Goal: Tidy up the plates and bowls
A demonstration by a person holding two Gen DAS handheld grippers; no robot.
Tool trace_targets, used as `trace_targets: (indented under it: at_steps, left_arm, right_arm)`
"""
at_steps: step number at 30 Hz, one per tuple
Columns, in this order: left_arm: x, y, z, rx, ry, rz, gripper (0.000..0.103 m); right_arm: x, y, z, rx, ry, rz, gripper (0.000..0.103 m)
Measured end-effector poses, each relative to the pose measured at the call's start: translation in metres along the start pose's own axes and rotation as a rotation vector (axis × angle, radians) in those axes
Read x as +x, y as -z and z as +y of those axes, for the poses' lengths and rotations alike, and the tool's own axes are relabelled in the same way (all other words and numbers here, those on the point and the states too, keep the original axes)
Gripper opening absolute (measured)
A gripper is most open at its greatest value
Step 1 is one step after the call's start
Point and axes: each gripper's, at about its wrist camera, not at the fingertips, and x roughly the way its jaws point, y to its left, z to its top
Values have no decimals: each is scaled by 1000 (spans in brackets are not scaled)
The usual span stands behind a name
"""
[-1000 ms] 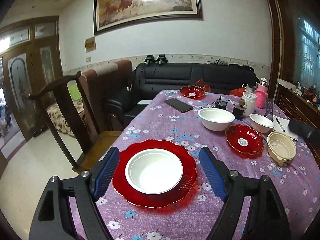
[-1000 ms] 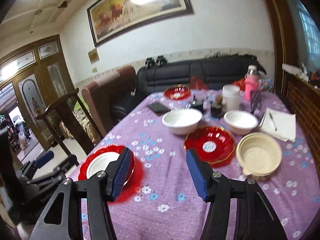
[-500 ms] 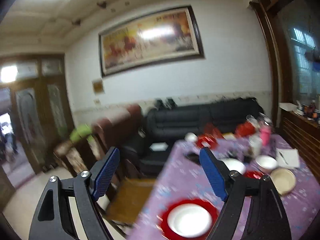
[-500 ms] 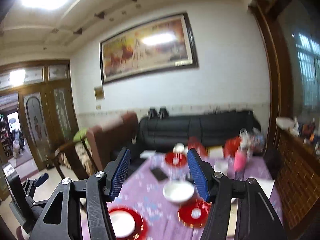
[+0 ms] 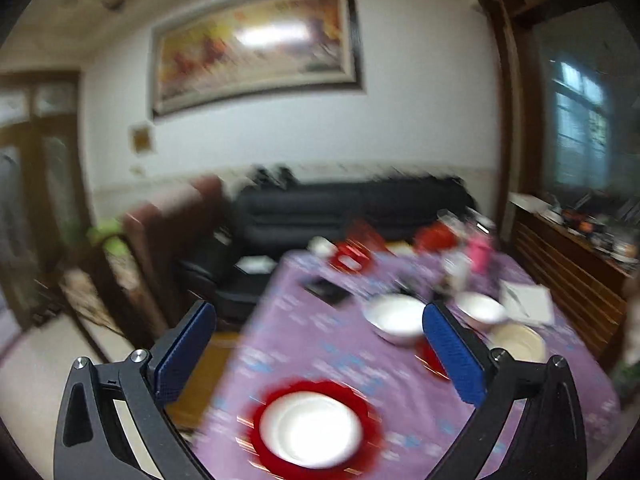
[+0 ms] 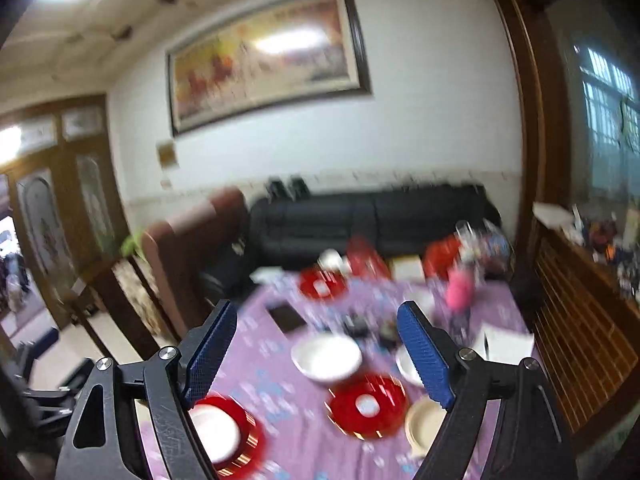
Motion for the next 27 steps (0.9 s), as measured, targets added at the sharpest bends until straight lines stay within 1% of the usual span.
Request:
trace_targets:
  at_steps: [2, 3, 4, 6, 9, 11, 13, 16, 17, 21, 24, 27]
  left_arm:
    - [21, 18, -19, -15, 70, 54, 103]
    - [30, 27, -27, -23, 98, 74, 103]
    - [40, 36, -39, -33, 121, 94, 103]
    - [56, 49, -53, -42, 133, 128, 103]
    - [80, 64, -70, -49, 138, 189, 103]
    - [96, 69, -78, -47, 116, 215, 103]
    - [105, 73, -88, -38, 73, 220, 103]
    - [119, 78, -101, -31, 41, 232, 103]
    - [124, 78, -105, -24, 33, 235, 103]
    - [139, 81, -123, 31, -48, 218, 103]
    - [149, 78, -132, 41, -70, 198, 103]
    - [159, 75, -139, 42, -92, 181, 103]
  right_arm:
    - [29, 42, -14, -1, 14, 37, 86]
    - [37, 53, -22, 7, 14, 44, 86]
    - [47, 73, -32, 26, 12, 55, 86]
    - [65, 106, -52, 83, 6, 91, 86]
    - [88, 132, -77, 136, 17, 149, 85]
    - [97, 146, -98, 160, 36, 173, 80]
    - [102, 152, -112, 176, 56, 173, 79]
    - [105, 157, -124, 185, 63, 168, 78]
    - [106, 155, -125, 186, 63, 167, 78]
    - [111, 155, -126, 171, 69, 143, 78]
    - [117, 151, -128, 191, 68, 115, 78]
    - [129, 145, -135, 231, 62, 109, 78]
